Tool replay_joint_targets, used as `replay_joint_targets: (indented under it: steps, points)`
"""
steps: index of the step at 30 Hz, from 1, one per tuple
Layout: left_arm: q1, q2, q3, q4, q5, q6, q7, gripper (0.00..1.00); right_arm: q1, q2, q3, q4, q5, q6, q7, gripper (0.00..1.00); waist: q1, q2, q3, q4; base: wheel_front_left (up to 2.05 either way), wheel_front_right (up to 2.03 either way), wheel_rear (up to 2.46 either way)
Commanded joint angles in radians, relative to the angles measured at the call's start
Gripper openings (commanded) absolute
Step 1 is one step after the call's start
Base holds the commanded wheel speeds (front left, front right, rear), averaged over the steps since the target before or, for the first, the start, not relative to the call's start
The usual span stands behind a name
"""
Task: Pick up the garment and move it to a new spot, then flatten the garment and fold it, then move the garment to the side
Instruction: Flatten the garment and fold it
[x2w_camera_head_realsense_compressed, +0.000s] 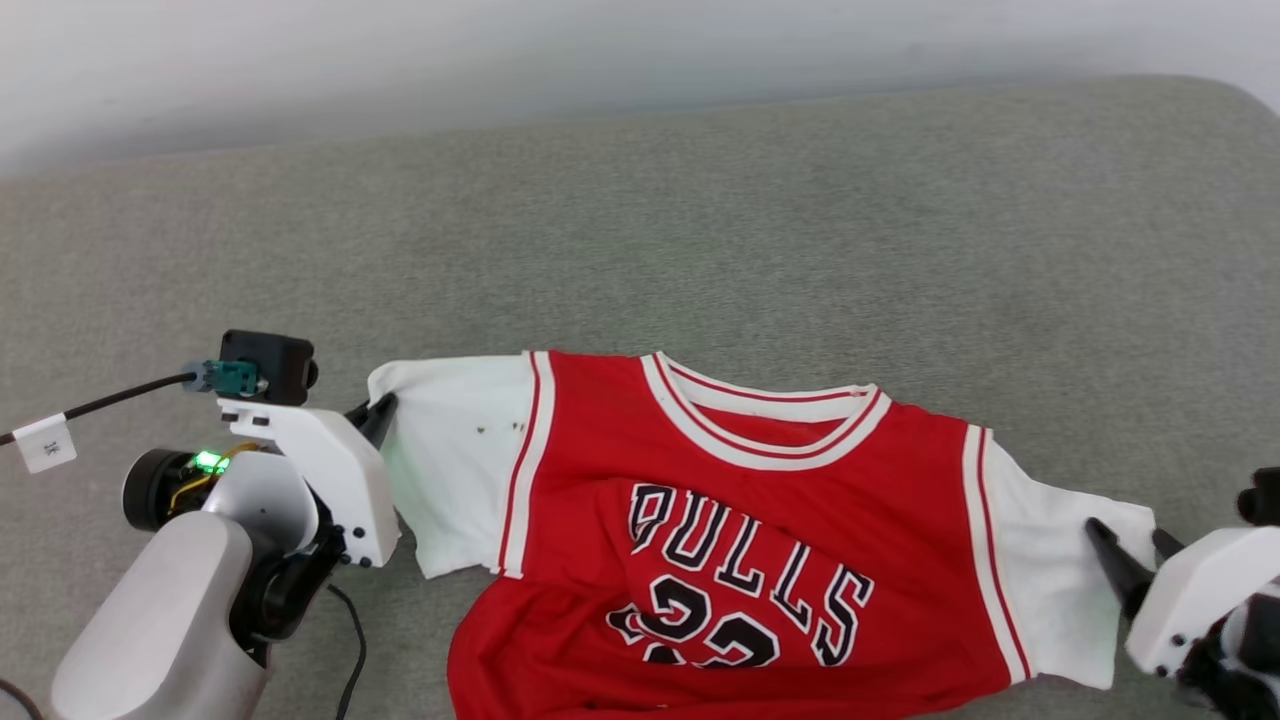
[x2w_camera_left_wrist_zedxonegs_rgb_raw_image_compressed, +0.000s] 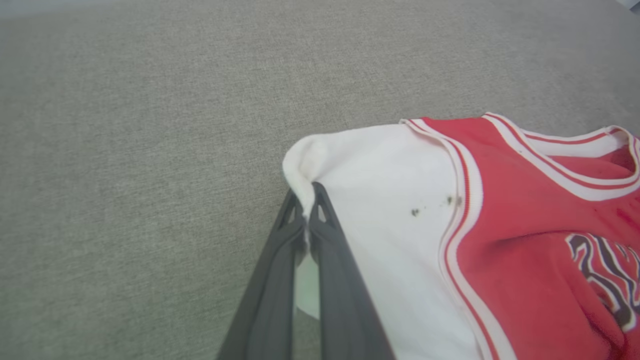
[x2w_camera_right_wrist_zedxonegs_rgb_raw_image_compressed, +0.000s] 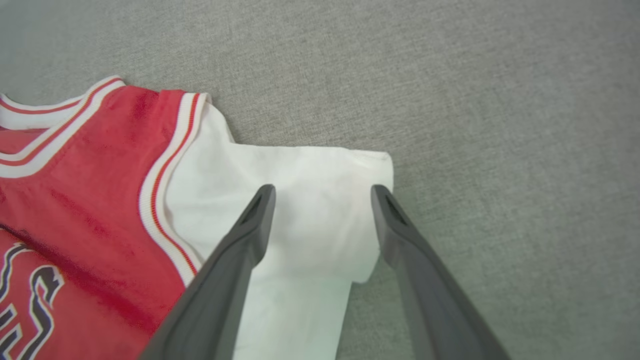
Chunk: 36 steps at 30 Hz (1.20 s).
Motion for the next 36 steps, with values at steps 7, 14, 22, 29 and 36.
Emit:
replay_joint_targets:
  steps: [7, 14, 22, 29, 36]
  points:
    - [-0.013, 0.008, -0.010, -0.134, 0.040, 0.025, -0.016, 0.00, -0.080, -0.035, -0.047, 0.076, 0.003, 0.000, 0.238, 1.00, 0.0000, 0.0000, 0.046, 0.053, 0.00, 0.00, 0.00]
    - [0.002, 0.013, -0.019, -0.189, 0.048, 0.043, -0.005, 0.00, -0.074, 0.014, -0.048, 0.148, 0.007, 0.000, 0.378, 0.00, 0.0000, 0.0000, 0.058, 0.066, 0.00, 0.00, 0.00]
    - [0.016, 0.022, -0.013, -0.187, 0.044, 0.052, -0.012, 0.00, -0.083, -0.006, -0.039, 0.100, -0.001, 0.000, 0.371, 0.00, 0.0000, 0.0000, 0.024, 0.060, 0.00, 0.00, 0.00]
    - [-0.019, 0.030, 0.022, -0.179, 0.069, 0.096, -0.053, 0.00, -0.143, -0.068, -0.002, 0.037, -0.033, 0.000, 0.276, 0.00, 0.0000, 0.0000, -0.037, 0.044, 0.00, 0.00, 0.00]
    - [-0.119, 0.019, 0.060, -0.114, 0.084, 0.113, -0.105, 0.00, -0.275, -0.121, 0.022, 0.061, -0.054, 0.000, 0.202, 0.00, 0.0000, 0.0000, -0.085, 0.036, 0.00, 0.00, 0.00]
